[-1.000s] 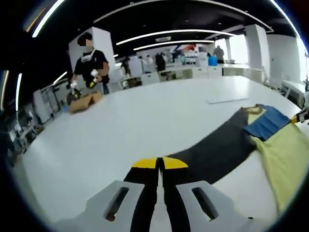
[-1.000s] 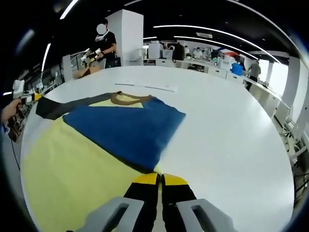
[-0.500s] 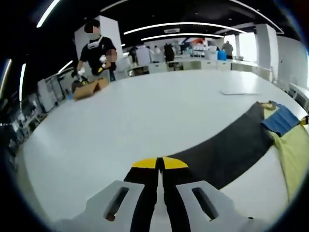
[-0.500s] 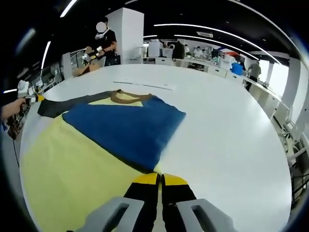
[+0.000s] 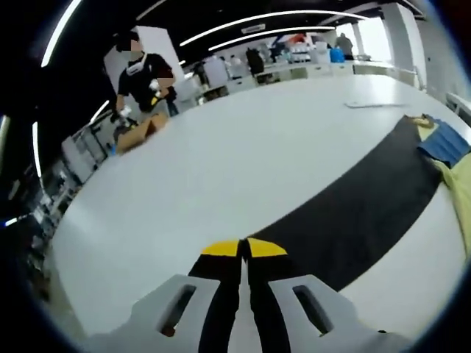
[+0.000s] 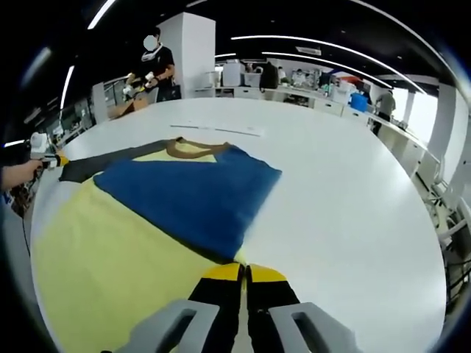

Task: Fold the garment on the visible template until the final outline fits inside the template.

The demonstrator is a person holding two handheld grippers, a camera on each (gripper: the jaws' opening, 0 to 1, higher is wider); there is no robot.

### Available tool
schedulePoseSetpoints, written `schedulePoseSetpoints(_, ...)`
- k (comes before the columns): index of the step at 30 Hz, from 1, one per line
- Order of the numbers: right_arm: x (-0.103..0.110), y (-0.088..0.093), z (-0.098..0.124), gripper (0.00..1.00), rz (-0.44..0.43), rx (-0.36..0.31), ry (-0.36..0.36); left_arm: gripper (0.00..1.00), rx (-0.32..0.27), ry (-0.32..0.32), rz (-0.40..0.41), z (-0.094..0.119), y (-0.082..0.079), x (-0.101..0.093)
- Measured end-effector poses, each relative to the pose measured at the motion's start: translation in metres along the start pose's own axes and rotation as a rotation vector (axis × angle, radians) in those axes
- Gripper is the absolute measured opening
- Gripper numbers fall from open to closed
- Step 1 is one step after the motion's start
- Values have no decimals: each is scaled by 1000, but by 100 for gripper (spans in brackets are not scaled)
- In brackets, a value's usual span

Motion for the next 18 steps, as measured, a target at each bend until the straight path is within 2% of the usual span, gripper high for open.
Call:
schedulePoseSetpoints(3, 1, 0, 0, 0, 9, 2, -2, 0, 22, -34, -56, 2, 2, 5)
schedulePoseSetpoints(6, -1, 0, 1, 1, 28, 2, 5, 3, 2, -17, -46, 4, -1, 1)
schedulePoseSetpoints(9, -3, 0, 3, 7, 29, -4, 18, 10, -2, -11, -39, 8, -4, -1)
schedulePoseSetpoints(12, -4, -3, 7, 17, 28, -25, 13, 19, -34, 6, -7, 12, -8, -4)
schedulePoseSetpoints(14, 1, -6, 12, 29, 8, -30, -4, 23, -45, 19, 5, 14, -9, -6)
schedulePoseSetpoints(15, 5, -9, 13, 36, -37, -47, -17, 24, -46, 22, 15, 15, -9, -7)
schedulePoseSetpoints(16, 7, -12, 15, 46, -29, -64, -33, 26, -49, 22, 20, 16, -9, -7)
schedulePoseSetpoints(18, 11, -17, 20, 53, -11, -85, -45, 27, -59, 20, 34, 18, -9, -4)
Point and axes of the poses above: the point that each gripper's makers call its tool centre point, and the gripper's own axes: z roughly backward along the fingers, x roughly to its left, y roughly out of its underside, the point moved 1 cm from there along z, roughly backward along the fingers, and after that the axes turned 1 degree about -x, right-handed, at the moved point
